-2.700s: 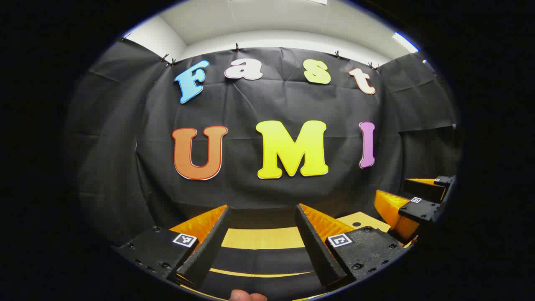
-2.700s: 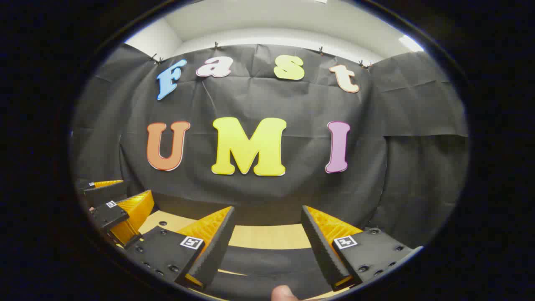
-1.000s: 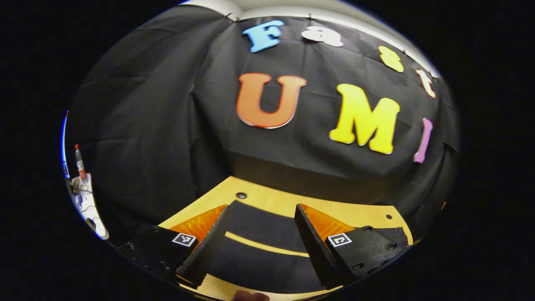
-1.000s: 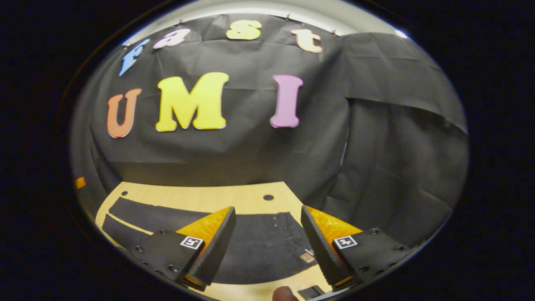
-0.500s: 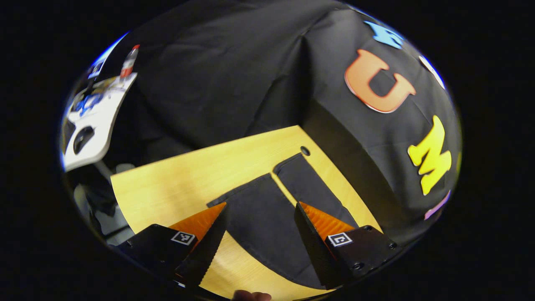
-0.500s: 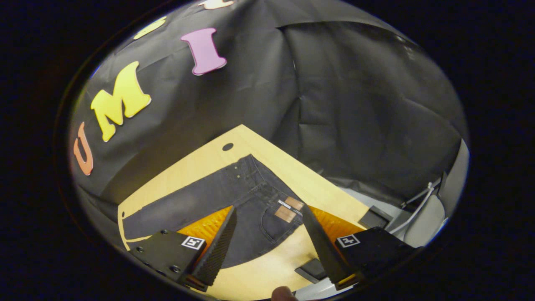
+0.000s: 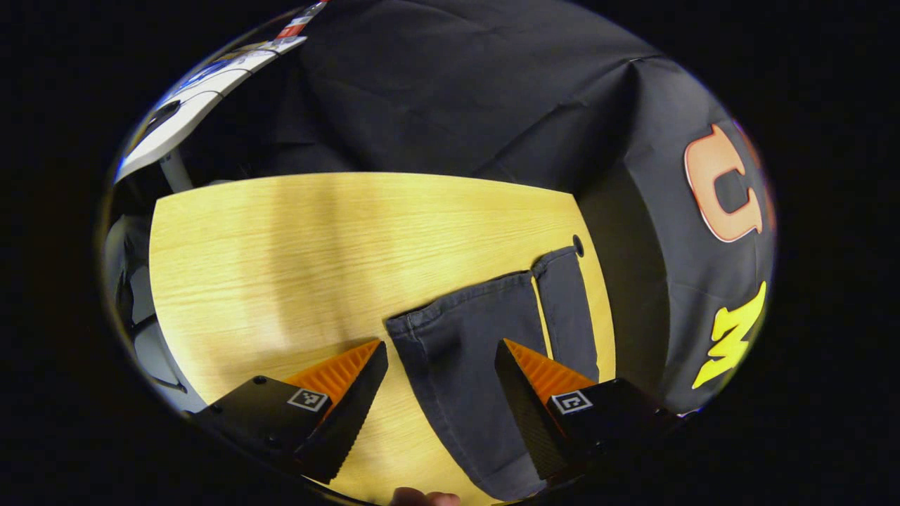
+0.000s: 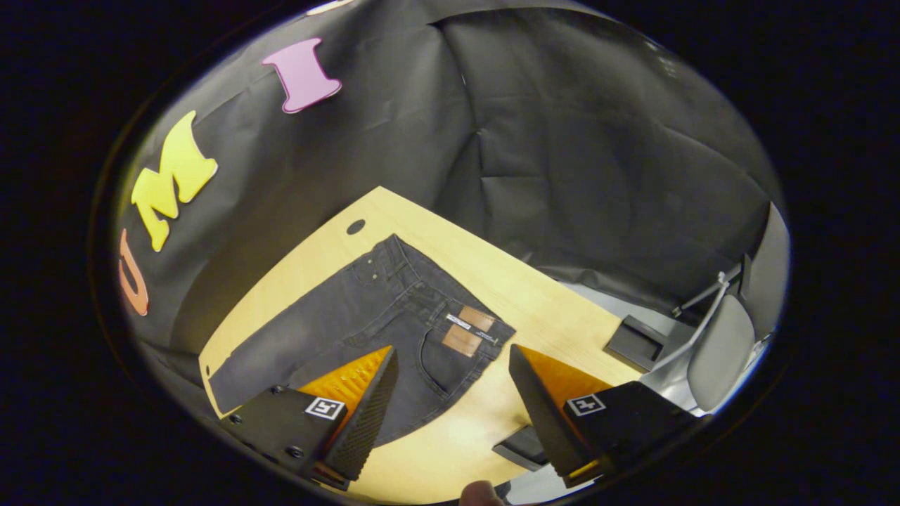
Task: Grasp the waist and the cuffs of the jeans and fold them to make the two legs overlap; first hold the waist and fold one-third of the jeans toward the cuffs, then hold the cuffs and fold the remaining one-third in the same direction to finish folding.
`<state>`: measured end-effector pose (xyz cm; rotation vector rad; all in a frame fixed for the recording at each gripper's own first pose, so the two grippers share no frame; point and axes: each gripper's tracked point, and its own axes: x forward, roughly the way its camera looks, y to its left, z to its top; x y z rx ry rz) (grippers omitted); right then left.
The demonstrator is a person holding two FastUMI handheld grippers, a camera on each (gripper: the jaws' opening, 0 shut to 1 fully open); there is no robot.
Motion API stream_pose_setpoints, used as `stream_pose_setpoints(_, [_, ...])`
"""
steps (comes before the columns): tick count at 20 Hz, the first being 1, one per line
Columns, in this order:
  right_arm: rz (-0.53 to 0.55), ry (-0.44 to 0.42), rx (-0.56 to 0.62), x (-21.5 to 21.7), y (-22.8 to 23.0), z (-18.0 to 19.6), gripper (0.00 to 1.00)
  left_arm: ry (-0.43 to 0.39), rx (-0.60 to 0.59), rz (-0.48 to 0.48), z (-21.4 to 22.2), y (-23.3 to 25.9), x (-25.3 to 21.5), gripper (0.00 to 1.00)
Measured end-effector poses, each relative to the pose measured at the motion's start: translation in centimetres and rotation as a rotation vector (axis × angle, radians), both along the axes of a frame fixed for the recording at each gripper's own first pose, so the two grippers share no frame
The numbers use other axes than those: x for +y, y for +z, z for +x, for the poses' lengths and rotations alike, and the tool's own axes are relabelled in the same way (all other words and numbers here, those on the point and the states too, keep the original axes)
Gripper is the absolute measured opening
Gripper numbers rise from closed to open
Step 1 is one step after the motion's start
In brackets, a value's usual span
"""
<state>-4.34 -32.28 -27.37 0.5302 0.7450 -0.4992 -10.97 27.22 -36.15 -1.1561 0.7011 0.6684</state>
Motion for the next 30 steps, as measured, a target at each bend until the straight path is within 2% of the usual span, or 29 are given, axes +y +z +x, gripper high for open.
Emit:
stream_pose_setpoints(1, [-0.003,-0.005,0.006,0.0,0.0,0.0,0.98,-0.007,0.009,0.001,-0.2,0.1,0.1,0.96])
stream_pose_setpoints(3, [-0.003,-0.011,0.014,-0.2,-0.4,0.0,0.98,-0.019,0.014,0.005,-0.1,0.0,0.1,1.00])
stream_pose_setpoints(4, [0.001,-0.016,0.017,-0.2,-0.6,-0.1,0.98,-0.023,0.012,0.008,0.3,-0.1,0.2,0.97])
stream_pose_setpoints(9, [0.045,-0.051,0.057,-0.1,-3.3,-0.3,0.98,-0.024,0.047,0.011,2.4,-0.8,0.1,0.94])
stream_pose_setpoints(10, [0.054,-0.054,0.062,-0.1,-3.6,-0.3,0.98,-0.026,0.056,0.010,2.6,-1.0,0.1,0.81])
stream_pose_setpoints(11, [0.057,-0.056,0.066,-0.1,-3.8,-0.4,0.98,-0.037,0.064,0.009,2.7,-1.1,-0.1,0.72])
stream_pose_setpoints(12, [0.056,-0.057,0.068,-0.2,-3.9,-0.3,0.98,-0.052,0.073,0.010,3.1,-1.2,-0.2,0.68])
stream_pose_setpoints(13, [0.056,-0.056,0.066,-0.2,-3.9,-0.2,0.98,-0.067,0.077,0.005,3.2,-1.5,-0.6,0.70])
stream_pose_setpoints(15, [0.062,-0.058,0.056,-0.5,-3.8,-0.1,0.98,-0.067,0.095,-0.003,3.5,-1.9,-0.5,0.47])
stream_pose_setpoints(16, [0.076,-0.062,0.052,-0.7,-4.0,0.0,0.98,-0.059,0.097,-0.011,3.5,-1.9,-0.6,0.41])
stream_pose_setpoints(17, [0.103,-0.070,0.050,-0.7,-4.3,0.0,0.98,-0.054,0.087,-0.026,3.6,-2.0,-0.7,0.27])
stream_pose_setpoints(18, [0.138,-0.079,0.054,-0.6,-4.9,0.0,0.94,-0.048,0.076,-0.042,3.7,-2.1,-0.9,0.24])
stream_pose_setpoints(19, [0.178,-0.094,0.063,-0.5,-5.8,0.0,0.98,-0.042,0.061,-0.058,3.8,-2.0,-0.9,0.17])
stream_pose_setpoints(21, [0.229,-0.123,0.076,-0.3,-7.4,0.3,0.98,-0.033,0.044,-0.085,3.8,-1.9,-0.8,0.10])
stream_pose_setpoints(25, [0.224,-0.150,0.106,-0.4,-9.9,1.7,0.98,-0.029,0.039,-0.108,3.6,-1.9,-0.9,0.06])
stream_pose_setpoints(30, [0.130,-0.141,0.125,-0.9,-10.1,4.4,0.98,-0.033,0.053,-0.113,3.5,-1.7,-1.0,0.06])
